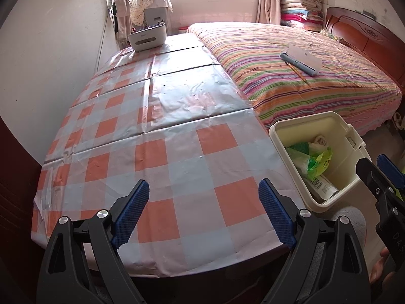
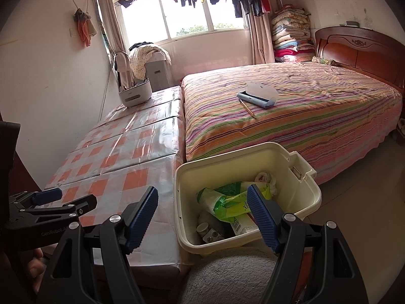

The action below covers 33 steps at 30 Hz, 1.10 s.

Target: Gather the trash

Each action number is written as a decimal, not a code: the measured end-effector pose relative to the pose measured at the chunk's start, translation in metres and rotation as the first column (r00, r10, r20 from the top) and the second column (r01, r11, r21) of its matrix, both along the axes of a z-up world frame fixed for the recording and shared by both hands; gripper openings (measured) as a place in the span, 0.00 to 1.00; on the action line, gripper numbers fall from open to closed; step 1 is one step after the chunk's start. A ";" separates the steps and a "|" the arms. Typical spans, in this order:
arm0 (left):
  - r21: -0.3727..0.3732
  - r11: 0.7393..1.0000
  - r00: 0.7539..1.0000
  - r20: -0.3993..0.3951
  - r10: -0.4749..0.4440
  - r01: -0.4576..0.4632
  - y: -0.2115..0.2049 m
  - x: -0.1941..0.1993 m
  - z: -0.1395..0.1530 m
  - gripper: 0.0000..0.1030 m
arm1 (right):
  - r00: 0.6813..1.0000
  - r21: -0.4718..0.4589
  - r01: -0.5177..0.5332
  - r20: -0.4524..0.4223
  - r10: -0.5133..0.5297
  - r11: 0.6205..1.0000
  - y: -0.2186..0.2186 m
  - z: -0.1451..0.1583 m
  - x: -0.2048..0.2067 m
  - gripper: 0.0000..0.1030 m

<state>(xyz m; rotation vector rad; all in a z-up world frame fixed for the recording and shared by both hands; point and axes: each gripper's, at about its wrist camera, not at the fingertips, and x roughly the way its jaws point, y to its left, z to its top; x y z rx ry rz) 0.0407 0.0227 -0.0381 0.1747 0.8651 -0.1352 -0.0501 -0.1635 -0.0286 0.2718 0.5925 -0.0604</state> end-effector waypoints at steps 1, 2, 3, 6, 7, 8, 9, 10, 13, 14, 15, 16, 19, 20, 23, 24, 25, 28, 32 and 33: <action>0.000 1.000 1.000 0.000 -0.001 0.001 0.000 0.001 0.000 0.84 | 1.000 0.004 0.002 -0.003 -0.002 1.000 -0.001 0.000 0.001 0.69; -0.001 1.000 1.000 0.000 0.000 0.000 0.000 0.002 0.000 0.84 | 1.000 0.004 0.003 -0.007 -0.003 1.000 -0.001 0.000 0.003 0.69; -0.002 1.000 1.000 -0.003 -0.001 0.001 0.000 0.002 0.000 0.84 | 1.000 0.003 0.005 -0.009 -0.005 1.000 -0.002 0.000 0.003 0.69; -0.003 1.000 1.000 -0.012 -0.012 0.012 -0.002 0.005 -0.002 0.84 | 1.000 0.002 0.010 -0.016 -0.010 1.000 -0.003 -0.002 0.006 0.69; -0.001 1.000 1.000 -0.013 -0.016 0.016 -0.004 0.006 -0.002 0.84 | 1.000 0.001 0.011 -0.020 -0.011 1.000 -0.003 -0.002 0.007 0.69; 0.001 1.000 1.000 -0.014 -0.020 0.020 -0.005 0.006 -0.003 0.84 | 1.000 0.002 0.011 -0.023 -0.011 1.000 -0.003 -0.003 0.008 0.69; 0.002 1.000 1.000 -0.015 -0.025 0.025 -0.005 0.007 -0.003 0.84 | 1.000 0.004 0.013 -0.025 -0.013 1.000 -0.004 -0.003 0.009 0.69; 0.004 1.000 0.999 -0.015 -0.029 0.029 -0.006 0.008 -0.004 0.84 | 0.999 0.006 0.015 -0.028 -0.015 1.000 -0.004 -0.004 0.010 0.69; 0.019 0.999 0.999 -0.017 -0.045 0.045 -0.009 0.010 -0.005 0.84 | 0.999 0.007 0.022 -0.035 -0.021 1.000 -0.005 -0.005 0.014 0.69; 0.024 0.998 0.999 -0.017 -0.050 0.050 -0.010 0.011 -0.005 0.84 | 0.999 0.007 0.025 -0.036 -0.025 1.000 -0.006 -0.005 0.015 0.69; 0.028 0.998 0.998 -0.016 -0.054 0.054 -0.011 0.011 -0.005 0.84 | 0.999 0.007 0.027 -0.037 -0.027 1.000 -0.006 -0.005 0.017 0.69; 0.031 0.998 0.998 -0.015 -0.057 0.058 -0.012 0.012 -0.005 0.84 | 0.999 0.007 0.028 -0.039 -0.028 1.000 -0.007 -0.006 0.018 0.69; 0.039 0.997 0.998 -0.016 -0.064 0.065 -0.014 0.014 -0.007 0.84 | 0.998 0.012 0.030 -0.047 -0.029 0.999 -0.008 -0.007 0.023 0.69; 0.042 0.997 0.998 -0.017 -0.065 0.066 -0.015 0.015 -0.007 0.84 | 0.998 0.015 0.030 -0.051 -0.029 0.999 -0.009 -0.008 0.024 0.69; 0.051 0.996 0.997 -0.023 -0.067 0.068 -0.016 0.018 -0.010 0.84 | 0.998 0.018 0.026 -0.059 -0.025 0.999 -0.009 -0.011 0.028 0.69; 0.052 0.996 0.997 -0.025 -0.068 0.069 -0.017 0.018 -0.010 0.84 | 0.998 0.020 0.026 -0.058 -0.025 0.999 -0.009 -0.011 0.029 0.69; 0.054 0.996 0.997 -0.027 -0.069 0.070 -0.017 0.019 -0.011 0.84 | 0.998 0.022 0.026 -0.058 -0.024 0.999 -0.009 -0.011 0.029 0.69; 0.058 0.996 0.997 -0.028 -0.066 0.068 -0.016 0.020 -0.011 0.84 | 0.998 0.025 0.025 -0.059 -0.024 0.999 -0.009 -0.012 0.031 0.69; 0.060 0.996 0.997 -0.033 -0.065 0.067 -0.017 0.021 -0.012 0.84 | 0.998 0.030 0.021 -0.066 -0.019 0.999 -0.010 -0.014 0.033 0.69; 0.060 0.996 0.997 -0.035 -0.065 0.067 -0.017 0.022 -0.013 0.84 | 0.998 0.030 0.020 -0.066 -0.018 0.999 -0.010 -0.014 0.032 0.69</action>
